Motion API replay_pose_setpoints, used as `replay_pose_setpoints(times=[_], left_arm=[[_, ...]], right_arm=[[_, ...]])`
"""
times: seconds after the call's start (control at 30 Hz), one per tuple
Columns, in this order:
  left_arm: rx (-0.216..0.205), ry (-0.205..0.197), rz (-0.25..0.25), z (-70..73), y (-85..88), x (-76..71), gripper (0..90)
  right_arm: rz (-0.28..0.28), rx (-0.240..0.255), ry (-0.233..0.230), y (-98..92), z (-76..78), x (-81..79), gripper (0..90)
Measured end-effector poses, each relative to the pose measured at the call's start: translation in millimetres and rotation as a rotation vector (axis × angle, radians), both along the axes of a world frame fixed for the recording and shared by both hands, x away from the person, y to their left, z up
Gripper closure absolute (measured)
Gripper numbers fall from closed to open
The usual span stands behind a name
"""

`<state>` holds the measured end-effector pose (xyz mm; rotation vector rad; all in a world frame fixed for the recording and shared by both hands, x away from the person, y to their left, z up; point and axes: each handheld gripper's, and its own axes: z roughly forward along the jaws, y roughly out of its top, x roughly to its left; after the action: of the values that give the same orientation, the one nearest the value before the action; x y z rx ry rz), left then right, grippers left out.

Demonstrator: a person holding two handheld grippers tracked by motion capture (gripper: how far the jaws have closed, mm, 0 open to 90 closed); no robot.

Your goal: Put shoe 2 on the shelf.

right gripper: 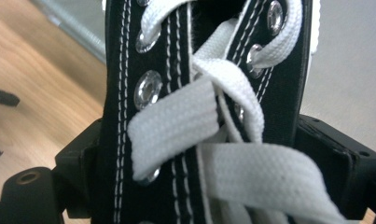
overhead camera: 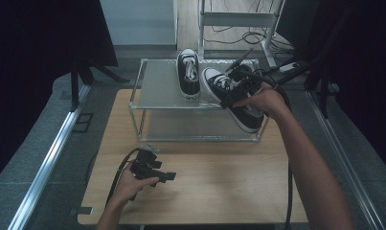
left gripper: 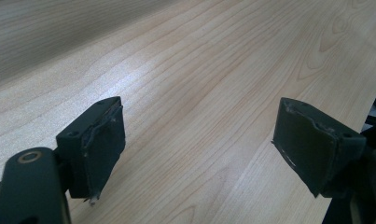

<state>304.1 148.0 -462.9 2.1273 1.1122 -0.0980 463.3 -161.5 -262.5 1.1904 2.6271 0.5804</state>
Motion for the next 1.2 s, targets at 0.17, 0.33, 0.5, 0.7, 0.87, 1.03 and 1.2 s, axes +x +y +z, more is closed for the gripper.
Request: replay_pose_setpoints(times=[0.17, 0.33, 0.5, 0.7, 0.87, 1.03, 1.2], left_arm=[[-0.008, -0.002, 0.003, 1.0, 2.5, 0.0, 16.9], [-0.013, -0.002, 0.003, 0.7, 4.5, 0.0, 16.9], [-0.019, -0.005, 0.005, 1.3, 7.6, 0.0, 16.9], [-0.030, -0.005, 0.014, 2.7, 11.4, -0.1, 16.9], [-0.037, -0.010, 0.016, 4.6, 13.2, -1.7, 16.9], [-0.041, -0.015, 0.019, 5.8, 15.9, -2.3, 16.9], [-0.049, -0.019, 0.024, 7.1, 18.8, -2.8, 16.9]], right_arm=[[-0.046, -0.013, 0.005, 4.8, 1.2, 16.0, 13.1], [-0.112, -0.026, 0.014, 10.1, -1.8, 36.5, 13.1], [-0.154, -0.028, 0.025, 15.3, -6.6, 53.9, 13.1], [-0.186, -0.042, 0.036, 21.1, -8.4, 68.2, 13.1], [-0.229, -0.053, 0.042, 26.8, -9.7, 79.4, 13.1], [-0.264, -0.048, 0.050, 34.1, -10.0, 88.6, 13.1], [-0.320, -0.050, 0.064, 42.2, -10.7, 98.3, 13.0]])
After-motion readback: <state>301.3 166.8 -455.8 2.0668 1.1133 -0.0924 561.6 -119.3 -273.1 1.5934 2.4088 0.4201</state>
